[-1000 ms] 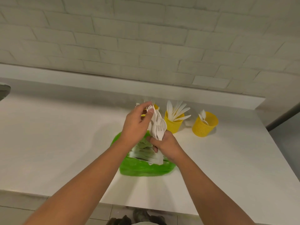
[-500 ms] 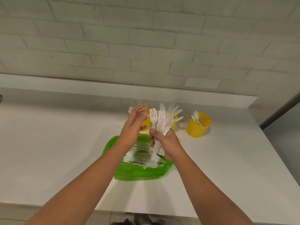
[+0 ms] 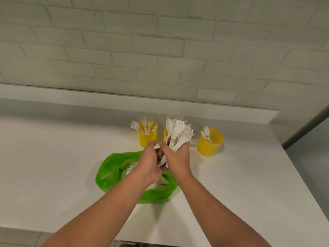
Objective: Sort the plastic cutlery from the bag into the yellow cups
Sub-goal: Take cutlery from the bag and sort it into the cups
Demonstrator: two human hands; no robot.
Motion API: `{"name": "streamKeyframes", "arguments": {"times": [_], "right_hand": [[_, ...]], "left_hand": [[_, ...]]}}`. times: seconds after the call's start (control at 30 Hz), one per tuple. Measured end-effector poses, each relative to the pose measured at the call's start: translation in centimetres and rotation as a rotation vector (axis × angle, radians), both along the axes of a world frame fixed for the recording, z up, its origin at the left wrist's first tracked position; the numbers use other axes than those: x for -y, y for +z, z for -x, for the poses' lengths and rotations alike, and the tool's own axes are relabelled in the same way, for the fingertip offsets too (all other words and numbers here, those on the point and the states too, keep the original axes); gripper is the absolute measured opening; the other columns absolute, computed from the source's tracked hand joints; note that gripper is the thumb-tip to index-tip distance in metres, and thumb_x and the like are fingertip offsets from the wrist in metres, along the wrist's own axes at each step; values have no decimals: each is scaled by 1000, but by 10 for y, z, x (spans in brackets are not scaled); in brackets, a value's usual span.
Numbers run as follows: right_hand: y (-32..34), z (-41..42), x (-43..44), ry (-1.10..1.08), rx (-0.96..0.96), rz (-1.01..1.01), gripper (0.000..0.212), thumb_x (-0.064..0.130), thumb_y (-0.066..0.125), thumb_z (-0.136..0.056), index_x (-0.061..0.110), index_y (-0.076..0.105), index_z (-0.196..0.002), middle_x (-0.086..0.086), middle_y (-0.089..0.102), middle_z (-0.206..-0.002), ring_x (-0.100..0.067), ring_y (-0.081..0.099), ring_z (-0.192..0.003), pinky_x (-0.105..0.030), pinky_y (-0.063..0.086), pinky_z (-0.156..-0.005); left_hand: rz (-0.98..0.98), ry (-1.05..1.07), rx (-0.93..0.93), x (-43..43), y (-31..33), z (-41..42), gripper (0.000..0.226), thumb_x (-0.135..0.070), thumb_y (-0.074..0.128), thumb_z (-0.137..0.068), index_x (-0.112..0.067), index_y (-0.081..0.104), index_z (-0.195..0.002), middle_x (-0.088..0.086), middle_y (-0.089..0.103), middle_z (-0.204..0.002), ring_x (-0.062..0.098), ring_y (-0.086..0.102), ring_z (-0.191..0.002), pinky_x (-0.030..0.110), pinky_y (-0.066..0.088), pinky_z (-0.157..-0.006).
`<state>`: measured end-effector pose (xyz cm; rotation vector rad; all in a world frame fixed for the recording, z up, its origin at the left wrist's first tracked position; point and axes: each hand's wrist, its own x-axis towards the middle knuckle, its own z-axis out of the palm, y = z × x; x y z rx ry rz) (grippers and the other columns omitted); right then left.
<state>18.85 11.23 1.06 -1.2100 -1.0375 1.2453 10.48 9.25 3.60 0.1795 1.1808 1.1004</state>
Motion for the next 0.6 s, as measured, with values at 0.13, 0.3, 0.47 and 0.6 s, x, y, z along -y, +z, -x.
{"name": "streamKeyframes", "arguments": {"times": [0.13,0.3,0.47,0.6], "right_hand": [[0,-9,-6,74,-94,22,16,12,75,-87,9,61,-95,-11,63,-62,-27,63,-56,-39,57,-59],[6,-13,-10,252,-94,100,9,10,72,-83,9,66,-88,-12,58,-57,-25,56,-49,-32,48,-52],[23,-16,-7,595,-192,296,16,-7,61,-83,0,58,-98,-12,51,-54,-19,51,-39,-25,43,-43],[32,-14,-12,660,-175,343,24,-12,54,-88,2,61,-107,-13,53,-59,-20,54,-45,-25,47,-46]], "left_hand": [[-55,-18,72,-2,-1,-2,47,-52,41,-103,-11,65,-103,-1,38,-57,18,50,-57,34,43,-69],[-288,-262,-105,-1,5,6,52,-65,63,-83,-23,72,-112,8,37,-75,16,40,-58,32,38,-64],[-384,-434,-215,-12,15,28,43,-44,81,-76,-17,77,-110,16,72,-102,31,57,-61,27,46,-53],[-368,-441,-247,-18,12,35,45,-33,85,-75,-14,77,-115,14,74,-111,30,57,-65,28,42,-53]]}}
